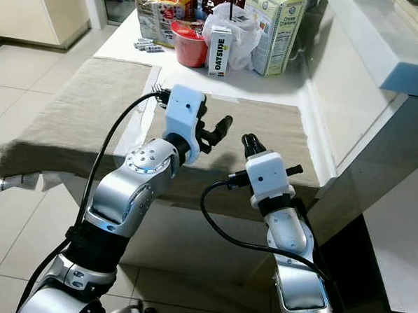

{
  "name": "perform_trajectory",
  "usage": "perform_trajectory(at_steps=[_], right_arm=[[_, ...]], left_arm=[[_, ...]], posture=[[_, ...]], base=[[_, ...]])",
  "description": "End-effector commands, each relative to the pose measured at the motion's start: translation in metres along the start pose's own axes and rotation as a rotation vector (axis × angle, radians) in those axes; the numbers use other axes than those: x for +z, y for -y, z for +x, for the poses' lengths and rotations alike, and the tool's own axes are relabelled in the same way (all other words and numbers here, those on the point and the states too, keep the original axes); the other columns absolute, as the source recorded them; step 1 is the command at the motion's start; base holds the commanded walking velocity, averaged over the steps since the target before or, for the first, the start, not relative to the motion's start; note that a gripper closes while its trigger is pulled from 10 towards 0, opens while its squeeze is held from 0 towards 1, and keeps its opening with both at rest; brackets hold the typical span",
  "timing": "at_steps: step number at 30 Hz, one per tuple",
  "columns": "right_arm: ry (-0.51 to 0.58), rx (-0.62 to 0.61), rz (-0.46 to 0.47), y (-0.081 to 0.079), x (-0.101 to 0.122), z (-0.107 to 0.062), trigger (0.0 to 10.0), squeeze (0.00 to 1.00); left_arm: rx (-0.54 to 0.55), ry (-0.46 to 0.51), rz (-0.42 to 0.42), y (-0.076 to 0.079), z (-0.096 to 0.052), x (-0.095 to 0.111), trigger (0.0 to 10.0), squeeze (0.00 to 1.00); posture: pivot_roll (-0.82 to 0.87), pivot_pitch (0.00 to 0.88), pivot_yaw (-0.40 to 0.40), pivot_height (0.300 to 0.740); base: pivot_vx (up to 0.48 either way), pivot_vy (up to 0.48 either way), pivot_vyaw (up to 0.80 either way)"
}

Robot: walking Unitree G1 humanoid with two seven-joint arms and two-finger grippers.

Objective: Setting the table

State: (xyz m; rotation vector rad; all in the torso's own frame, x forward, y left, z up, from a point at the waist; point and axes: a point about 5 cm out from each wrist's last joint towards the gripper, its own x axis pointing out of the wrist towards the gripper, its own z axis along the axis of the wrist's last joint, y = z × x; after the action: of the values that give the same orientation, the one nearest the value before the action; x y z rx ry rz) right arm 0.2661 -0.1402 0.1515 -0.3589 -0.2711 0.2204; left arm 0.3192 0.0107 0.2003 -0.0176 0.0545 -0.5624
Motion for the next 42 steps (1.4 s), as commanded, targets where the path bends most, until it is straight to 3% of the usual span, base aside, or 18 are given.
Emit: perform_trajectory(at_steps=[1,11,19,29,30,31,32,33,37,42], right_arm=[[0.008,-0.015,0.002,0.004,0.001,0.002,10.0,0.00],[0.013,-0.035,0.011,0.006,0.002,0.001,10.0,0.00],[0.009,-0.035,0.008,0.006,0.003,-0.001,10.0,0.00],[0.002,-0.035,0.005,0.007,0.002,-0.003,10.0,0.00],[0.001,-0.036,0.005,0.007,0.002,-0.003,10.0,0.00],[0.001,-0.036,0.006,0.007,0.002,-0.003,10.0,0.00],[-0.001,-0.036,0.006,0.007,0.002,-0.003,10.0,0.00],[-0.002,-0.035,0.006,0.007,0.002,-0.003,10.0,0.00],[-0.001,-0.036,0.007,0.007,0.002,-0.003,10.0,0.00],[-0.005,-0.033,0.008,0.006,0.001,-0.003,10.0,0.00]], left_arm=[[-0.035,-0.017,-0.008,0.007,0.000,-0.003,0.0,0.00],[-0.016,-0.072,0.022,-0.008,0.001,-0.016,0.0,0.00],[0.050,-0.093,0.062,-0.031,0.009,-0.022,0.0,0.00],[0.028,-0.102,0.102,-0.031,0.019,-0.021,0.0,0.00],[0.029,-0.106,0.104,-0.031,0.020,-0.021,2.0,0.00],[0.031,-0.109,0.104,-0.031,0.020,-0.022,2.0,0.00],[0.031,-0.113,0.098,-0.031,0.020,-0.022,4.0,0.00],[0.030,-0.115,0.096,-0.031,0.021,-0.022,4.0,0.00],[0.039,-0.131,0.098,-0.033,0.022,-0.025,10.0,0.00],[0.046,-0.145,0.091,-0.036,0.022,-0.029,10.0,0.00]], posture=[[-0.06,0.045,-0.009,0.740],[-0.07,0.052,0.000,0.740],[-0.08,0.058,0.001,0.740],[-0.09,0.061,0.005,0.740],[-0.09,0.061,0.005,0.740],[-0.09,0.061,0.005,0.740],[-0.09,0.068,0.007,0.740],[-0.09,0.068,0.007,0.740],[-0.09,0.068,0.007,0.740],[-0.09,0.068,0.007,0.740]], base=[[0.000,0.000,0.00],[0.000,0.000,0.00],[0.000,0.000,0.00],[0.000,0.000,0.00],[0.000,0.000,0.00],[0.000,0.000,0.00],[0.000,0.000,0.00],[0.000,0.000,0.00],[0.000,0.000,0.00],[0.000,0.000,0.00]])
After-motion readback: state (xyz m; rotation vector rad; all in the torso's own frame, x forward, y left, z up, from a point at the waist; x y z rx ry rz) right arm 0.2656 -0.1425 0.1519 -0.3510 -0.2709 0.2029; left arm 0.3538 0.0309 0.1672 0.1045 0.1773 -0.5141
